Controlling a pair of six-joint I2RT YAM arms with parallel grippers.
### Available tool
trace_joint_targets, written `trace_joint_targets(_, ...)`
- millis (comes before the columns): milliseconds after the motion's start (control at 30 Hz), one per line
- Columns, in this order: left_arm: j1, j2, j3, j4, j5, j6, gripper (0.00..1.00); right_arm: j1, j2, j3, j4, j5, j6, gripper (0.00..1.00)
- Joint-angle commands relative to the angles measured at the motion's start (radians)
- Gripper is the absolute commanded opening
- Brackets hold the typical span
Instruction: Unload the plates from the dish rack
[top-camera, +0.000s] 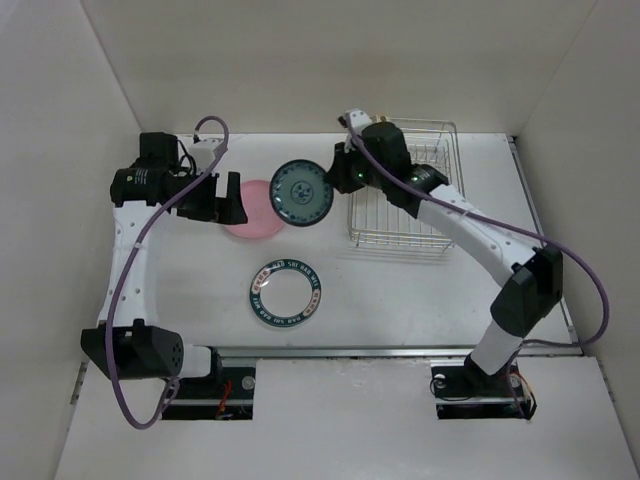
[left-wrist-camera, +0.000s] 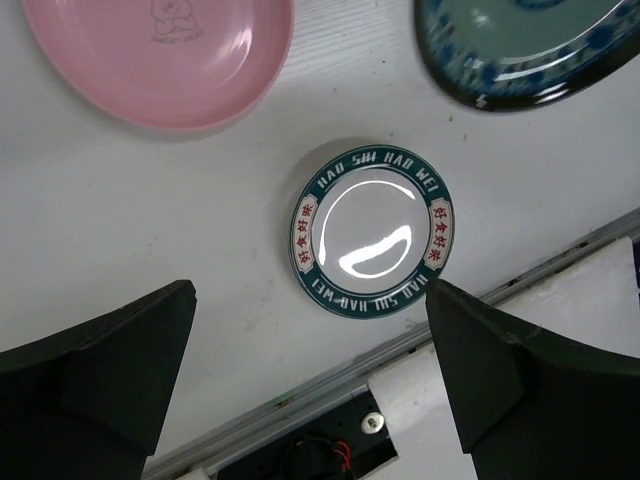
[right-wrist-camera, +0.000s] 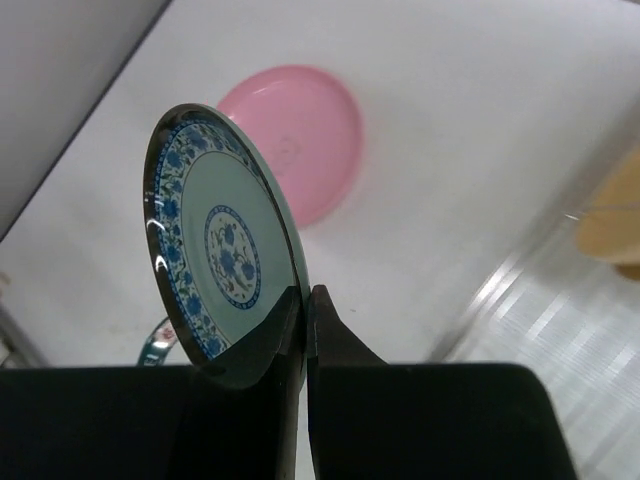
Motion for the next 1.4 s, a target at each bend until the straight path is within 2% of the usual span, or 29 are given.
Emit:
trace_joint_targets(0, -0.008, 0.006, -0.019, -0.007, 0.0, 0.033, 0.98, 0.061, 0.038, 0.003, 0.205, -0.148, 0.025, 0.0)
trace_joint_targets(100, -0.008, 0.047, -0.032, 0.002, -0.086, 0.023, 0.98, 0.074, 0.093, 0.003, 0.259, -0.22, 0.06, 0.0)
trace_joint_targets(300, -0.008, 0.106, -0.044, -0.007, -0.034, 0.013, 0.96, 0.106, 0.169, -0.02, 0.392, -0.358, 0.118, 0.0)
trace_joint_targets(467, -0.008, 0.147, -0.044, -0.016, -0.006, 0.002, 0.88, 0.124, 0.198, -0.042, 0.475, -0.476, 0.153, 0.0)
trace_joint_targets(533, -0.008, 0.147, -0.044, -0.025, 0.012, 0.002, 0.72, 0.124, 0.227, -0.042, 0.498, -0.501, 0.166, 0.0)
trace_joint_targets(600, -0.008, 0.159, -0.026, -0.048, 0.031, 0.002, 0.52, 0.135, 0.237, -0.033, 0.508, -0.501, 0.175, 0.0)
trace_joint_targets(633, -0.008, 0.168, -0.026, -0.058, 0.031, 0.002, 0.31, 0.144, 0.238, -0.033, 0.52, -0.501, 0.175, 0.0)
trace_joint_targets(700, -0.008, 0.178, 0.003, -0.077, -0.009, 0.002, 0.07, 0.144, 0.247, -0.033, 0.52, -0.51, 0.184, 0.0)
trace_joint_targets(733, -0.008, 0.178, 0.004, -0.087, -0.024, 0.002, 0.0, 0.144, 0.257, -0.022, 0.52, -0.51, 0.184, 0.0)
trace_joint_targets(800, -0.008, 0.178, 0.014, -0.101, -0.058, 0.014, 0.0, 0.153, 0.258, -0.022, 0.52, -0.51, 0.193, 0.01)
trace_joint_targets(867, 0.004, 0.178, 0.014, -0.101, -0.089, 0.023, 0.0, 0.153, 0.258, -0.022, 0.509, -0.519, 0.193, 0.11)
trace_joint_targets(900, 0.013, 0.169, 0.014, -0.101, -0.128, 0.023, 0.0, 0.153, 0.258, -0.022, 0.497, -0.51, 0.193, 0.2)
trace_joint_targets(1000, 0.053, 0.159, 0.002, -0.111, -0.171, 0.077, 0.0, 0.153, 0.258, -0.011, 0.438, -0.442, 0.193, 0.34)
trace_joint_targets(1033, 0.068, 0.159, -0.012, -0.111, -0.191, 0.091, 0.0, 0.153, 0.258, -0.011, 0.421, -0.391, 0.193, 0.34)
trace_joint_targets(1133, 0.145, 0.15, -0.012, -0.136, -0.192, 0.121, 0.0, 0.153, 0.238, -0.002, 0.394, -0.34, 0.193, 0.45)
trace_joint_targets(1200, 0.203, 0.173, -0.012, -0.154, -0.201, 0.152, 0.0, 0.143, 0.215, 0.012, 0.362, -0.299, 0.193, 0.47)
trace_joint_targets(1267, 0.237, 0.19, -0.032, -0.154, -0.237, 0.174, 0.0, 0.118, 0.192, 0.03, 0.286, -0.244, 0.193, 0.51)
trace_joint_targets(1367, 0.291, 0.253, -0.032, -0.144, -0.283, 0.212, 0.0, 0.083, 0.13, 0.078, 0.145, -0.067, 0.193, 0.53)
